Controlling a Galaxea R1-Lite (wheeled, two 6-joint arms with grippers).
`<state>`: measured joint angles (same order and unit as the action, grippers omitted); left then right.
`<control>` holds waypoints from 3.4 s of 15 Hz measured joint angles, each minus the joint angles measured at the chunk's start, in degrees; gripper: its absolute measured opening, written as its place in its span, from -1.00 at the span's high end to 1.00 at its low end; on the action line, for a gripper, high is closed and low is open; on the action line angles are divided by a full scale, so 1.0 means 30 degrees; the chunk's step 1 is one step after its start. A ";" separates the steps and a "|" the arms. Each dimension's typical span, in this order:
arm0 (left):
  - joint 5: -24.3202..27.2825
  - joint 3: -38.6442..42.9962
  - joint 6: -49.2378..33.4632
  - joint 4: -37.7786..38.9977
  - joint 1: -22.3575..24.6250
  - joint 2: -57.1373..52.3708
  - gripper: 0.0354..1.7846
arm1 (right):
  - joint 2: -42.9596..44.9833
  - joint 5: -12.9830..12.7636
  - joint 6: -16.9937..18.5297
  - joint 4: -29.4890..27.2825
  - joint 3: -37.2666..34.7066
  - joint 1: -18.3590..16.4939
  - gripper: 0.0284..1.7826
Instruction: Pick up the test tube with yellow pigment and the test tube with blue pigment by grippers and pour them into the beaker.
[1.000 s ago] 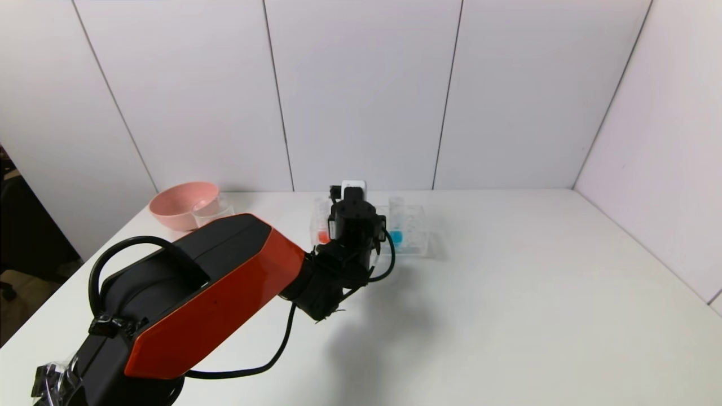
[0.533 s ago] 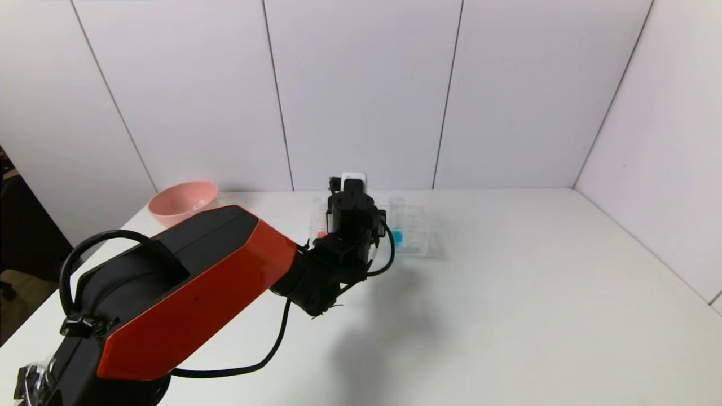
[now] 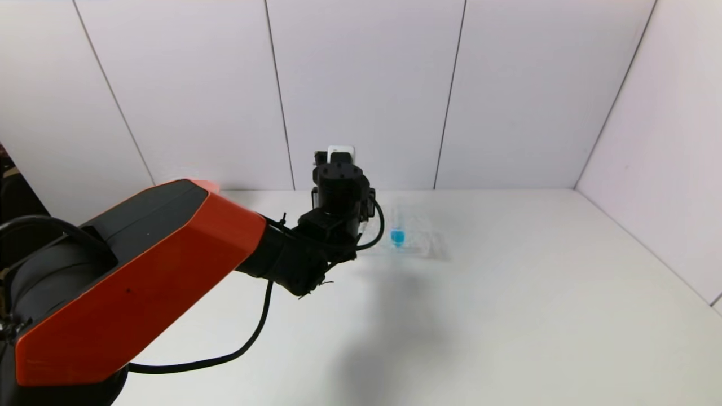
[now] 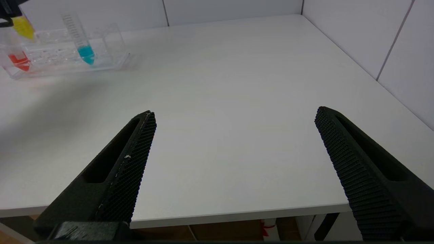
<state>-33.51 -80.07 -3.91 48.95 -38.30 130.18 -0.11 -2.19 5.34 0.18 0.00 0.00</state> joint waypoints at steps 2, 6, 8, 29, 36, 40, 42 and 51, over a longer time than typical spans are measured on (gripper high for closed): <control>0.0073 -0.0045 -0.0024 -0.0329 -0.0284 -0.0524 0.43 | 0.0000 0.0000 0.0012 -0.0008 0.0000 0.0008 -0.92; 0.0065 -0.0057 -0.0045 -0.0898 -0.0386 -0.1341 0.43 | 0.0004 0.0000 0.0012 -0.0008 0.0000 0.0000 -0.92; 0.0093 -0.0073 -0.0045 -0.1203 -0.0423 -0.1703 0.43 | 0.0000 0.0000 0.0008 -0.0008 0.0000 0.0008 -0.92; 0.5441 0.3694 -0.0207 -0.5937 0.4636 -0.9411 0.43 | 0.0000 0.0000 0.0008 -0.0008 0.0000 0.0000 -0.92; 0.8793 0.6229 -0.0264 -0.5697 0.8854 -1.1496 0.43 | 0.0000 0.0000 0.0000 -0.0008 0.0000 0.0008 -0.92; 1.0667 0.7164 -0.0240 -0.5697 1.1354 -1.2158 0.43 | 0.0004 0.0000 0.0000 -0.0008 0.0000 0.0000 -0.92; 1.1536 0.7444 -0.0228 -0.5697 1.2560 -1.2341 0.43 | 0.0000 0.0000 0.0008 -0.0008 0.0000 0.0000 -0.92; 1.5385 0.7477 0.0077 -0.5742 1.6478 -1.2174 0.43 | 0.0004 0.0000 0.0012 -0.0008 0.0000 0.0008 -0.92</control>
<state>12.64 -57.64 -3.68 31.72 11.13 93.66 -0.10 -2.19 5.38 0.16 0.00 0.02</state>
